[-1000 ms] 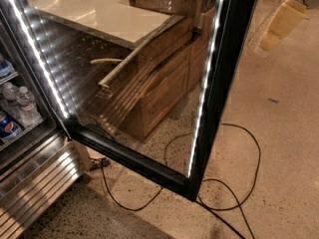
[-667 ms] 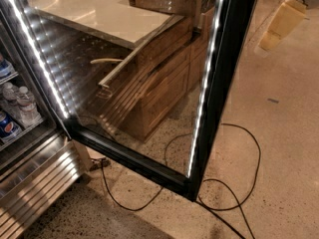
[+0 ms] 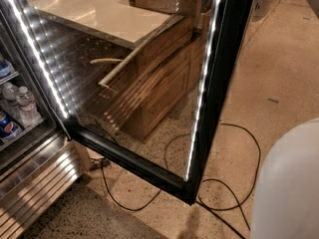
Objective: Close right fridge door
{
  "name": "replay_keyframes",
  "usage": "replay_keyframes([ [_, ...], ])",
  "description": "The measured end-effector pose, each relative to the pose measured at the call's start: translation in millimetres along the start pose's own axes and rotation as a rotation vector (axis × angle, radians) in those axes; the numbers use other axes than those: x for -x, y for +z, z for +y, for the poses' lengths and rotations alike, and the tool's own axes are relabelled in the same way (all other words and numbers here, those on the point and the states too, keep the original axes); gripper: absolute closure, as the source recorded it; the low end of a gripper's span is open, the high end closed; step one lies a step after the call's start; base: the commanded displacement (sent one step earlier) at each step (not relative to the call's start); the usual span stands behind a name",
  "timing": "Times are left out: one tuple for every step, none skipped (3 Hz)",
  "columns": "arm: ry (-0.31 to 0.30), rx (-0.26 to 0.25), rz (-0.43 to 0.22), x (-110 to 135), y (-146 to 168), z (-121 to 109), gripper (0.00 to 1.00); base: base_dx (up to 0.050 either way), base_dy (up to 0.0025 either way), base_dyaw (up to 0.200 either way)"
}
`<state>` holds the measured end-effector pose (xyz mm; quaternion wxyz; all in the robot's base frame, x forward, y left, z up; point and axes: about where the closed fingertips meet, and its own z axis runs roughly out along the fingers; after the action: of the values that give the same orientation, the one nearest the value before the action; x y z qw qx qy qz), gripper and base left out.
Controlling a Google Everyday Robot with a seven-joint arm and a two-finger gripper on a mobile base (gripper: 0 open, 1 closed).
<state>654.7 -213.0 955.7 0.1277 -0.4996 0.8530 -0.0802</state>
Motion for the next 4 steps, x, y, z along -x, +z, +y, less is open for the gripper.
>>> replay_keyframes([
  [0.000, 0.000, 0.000, 0.0, 0.0, 0.0, 0.00, -0.024, -0.00201, 0.175],
  [0.000, 0.000, 0.000, 0.0, 0.0, 0.0, 0.00, -0.027, -0.00236, 0.169],
  [0.000, 0.000, 0.000, 0.0, 0.0, 0.0, 0.00, -0.026, -0.00236, 0.171],
  [0.000, 0.000, 0.000, 0.0, 0.0, 0.0, 0.00, -0.022, -0.00205, 0.178],
])
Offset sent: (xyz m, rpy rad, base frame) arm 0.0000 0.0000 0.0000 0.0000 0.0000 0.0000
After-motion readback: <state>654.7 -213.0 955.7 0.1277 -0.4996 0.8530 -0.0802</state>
